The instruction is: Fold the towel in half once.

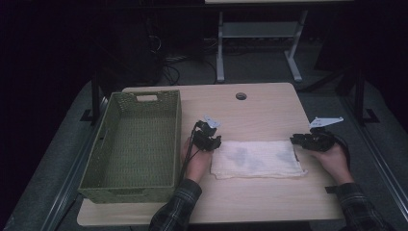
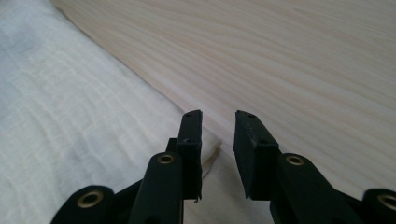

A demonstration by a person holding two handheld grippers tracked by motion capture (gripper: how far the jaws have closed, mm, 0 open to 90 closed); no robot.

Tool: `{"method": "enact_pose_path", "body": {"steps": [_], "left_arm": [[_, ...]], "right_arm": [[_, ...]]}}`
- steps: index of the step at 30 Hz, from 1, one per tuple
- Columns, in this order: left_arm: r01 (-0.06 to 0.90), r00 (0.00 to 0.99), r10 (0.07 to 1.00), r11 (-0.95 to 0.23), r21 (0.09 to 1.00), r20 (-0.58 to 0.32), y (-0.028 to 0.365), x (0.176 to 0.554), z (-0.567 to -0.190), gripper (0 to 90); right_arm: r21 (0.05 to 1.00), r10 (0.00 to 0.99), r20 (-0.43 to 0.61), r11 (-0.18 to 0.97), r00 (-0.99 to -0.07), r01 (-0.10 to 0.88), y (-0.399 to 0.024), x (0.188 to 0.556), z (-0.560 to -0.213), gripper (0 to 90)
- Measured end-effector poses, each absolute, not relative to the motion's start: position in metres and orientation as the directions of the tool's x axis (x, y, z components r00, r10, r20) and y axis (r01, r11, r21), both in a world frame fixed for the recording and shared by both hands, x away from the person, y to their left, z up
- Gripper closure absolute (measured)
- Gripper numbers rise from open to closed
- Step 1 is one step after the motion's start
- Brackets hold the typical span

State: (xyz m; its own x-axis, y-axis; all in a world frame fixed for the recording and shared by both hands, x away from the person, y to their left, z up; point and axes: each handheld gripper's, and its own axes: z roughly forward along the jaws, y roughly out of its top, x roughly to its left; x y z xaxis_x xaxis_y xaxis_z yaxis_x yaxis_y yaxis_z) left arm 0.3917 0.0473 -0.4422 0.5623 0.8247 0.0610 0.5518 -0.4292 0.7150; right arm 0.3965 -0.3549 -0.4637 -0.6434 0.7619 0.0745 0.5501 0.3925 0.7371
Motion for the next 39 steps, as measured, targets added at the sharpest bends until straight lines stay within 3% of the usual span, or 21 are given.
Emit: {"method": "enact_pose_path", "body": {"steps": [7, 12, 20, 23, 28, 39], "left_arm": [[0.566, 0.555, 0.830, -0.420, 0.710, 0.048, 0.048, 0.395, -0.446, 60.0], [0.577, 0.548, 0.835, -0.419, 0.702, 0.048, 0.050, 0.397, -0.449, 58.9], [0.626, 0.538, 0.842, -0.421, 0.656, 0.026, 0.052, 0.401, -0.463, 58.6], [0.626, 0.546, 0.838, -0.418, 0.658, 0.012, 0.052, 0.401, -0.464, 62.5], [0.621, 0.581, 0.814, -0.433, 0.654, -0.013, 0.050, 0.399, -0.463, 83.4], [0.606, 0.573, 0.817, -0.367, 0.706, -0.068, 0.055, 0.393, -0.449, 86.5]], "right_arm": [[0.723, 0.752, 0.089, 0.403, -0.654, 0.562, -0.350, 0.405, -0.472, 71.1], [0.716, 0.737, 0.098, 0.415, -0.669, 0.562, -0.347, 0.406, -0.476, 83.1], [0.718, 0.733, 0.073, 0.433, -0.677, 0.546, -0.345, 0.404, -0.476, 84.3], [0.714, 0.736, 0.073, 0.433, -0.673, 0.550, -0.344, 0.403, -0.476, 84.8], [0.715, 0.733, 0.048, 0.450, -0.679, 0.536, -0.343, 0.404, -0.475, 86.5], [0.728, 0.760, 0.027, 0.430, -0.650, 0.534, -0.345, 0.413, -0.472, 87.6]]}}
